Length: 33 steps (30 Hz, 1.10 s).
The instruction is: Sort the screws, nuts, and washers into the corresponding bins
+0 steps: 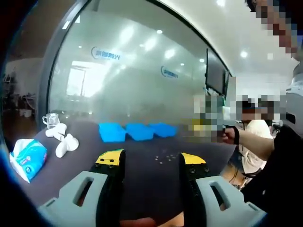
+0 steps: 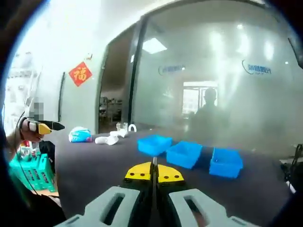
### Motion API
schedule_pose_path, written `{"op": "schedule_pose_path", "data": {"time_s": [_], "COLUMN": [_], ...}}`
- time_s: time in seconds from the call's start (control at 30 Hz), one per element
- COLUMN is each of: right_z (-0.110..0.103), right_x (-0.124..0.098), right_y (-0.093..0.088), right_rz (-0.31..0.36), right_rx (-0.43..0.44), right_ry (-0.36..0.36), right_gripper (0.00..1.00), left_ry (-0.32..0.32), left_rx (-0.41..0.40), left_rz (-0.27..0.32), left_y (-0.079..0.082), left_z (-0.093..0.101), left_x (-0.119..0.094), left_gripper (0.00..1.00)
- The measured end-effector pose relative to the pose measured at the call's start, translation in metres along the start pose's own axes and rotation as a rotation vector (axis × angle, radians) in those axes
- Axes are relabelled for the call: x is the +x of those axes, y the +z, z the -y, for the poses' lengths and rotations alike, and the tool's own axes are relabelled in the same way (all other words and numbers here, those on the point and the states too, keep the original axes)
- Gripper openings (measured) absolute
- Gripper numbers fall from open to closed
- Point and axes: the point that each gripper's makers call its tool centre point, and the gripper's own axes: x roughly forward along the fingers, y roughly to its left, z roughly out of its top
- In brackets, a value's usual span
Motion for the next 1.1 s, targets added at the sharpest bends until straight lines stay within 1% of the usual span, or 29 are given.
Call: {"op": "schedule_pose_path", "data": {"time_s": [0.1, 0.17, 0.27, 0.5, 0.6, 0.8, 0.9, 0.97, 1.1], "right_z": [0.005, 0.004, 0.010, 0.024, 0.041, 0.063, 0.071, 0.078, 0.081], "right_x": [-0.009, -0.017, -0.027, -0.039, -0.043, -0.047, -0.051, -0.054, -0.057], "right_y": [0.001, 0.004, 0.004, 0.007, 0.010, 0.008, 0.008, 0.009, 0.009], "right_rz": [0.033, 0.051, 0.069, 0.086, 0.089, 0.081, 0.088, 0.098, 0.103], "right_rx": [0.022, 0.020, 0.021, 0.003, -0.009, -0.042, -0.044, -0.030, -0.042], "right_ry": [-0.023, -0.050, -0.078, -0.137, -0.210, -0.282, -0.324, -0.358, -0.381], "right_gripper": [0.00, 0.00, 0.00, 0.00, 0.00, 0.00, 0.00, 0.00, 0.00], "left_ry": [0.004, 0.005, 0.003, -0.007, -0.013, -0.015, -0.009, 0.000, 0.004], "left_rx": [0.002, 0.003, 0.005, 0.005, 0.004, 0.003, 0.005, 0.003, 0.007], "left_rz": [0.003, 0.001, -0.005, -0.011, -0.011, -0.009, -0.007, -0.005, -0.005], "left_y": [0.001, 0.001, 0.000, -0.002, -0.002, -0.001, 0.000, 0.000, 0.000], "left_z": [0.000, 0.000, 0.000, 0.004, 0.005, 0.005, 0.003, 0.001, 0.000], "left_x": [0.000, 0.000, 0.001, 0.005, 0.007, 0.007, 0.006, 0.005, 0.004], "left_gripper": [0.45, 0.45, 0.45, 0.45, 0.45, 0.45, 0.45, 0.45, 0.45]}}
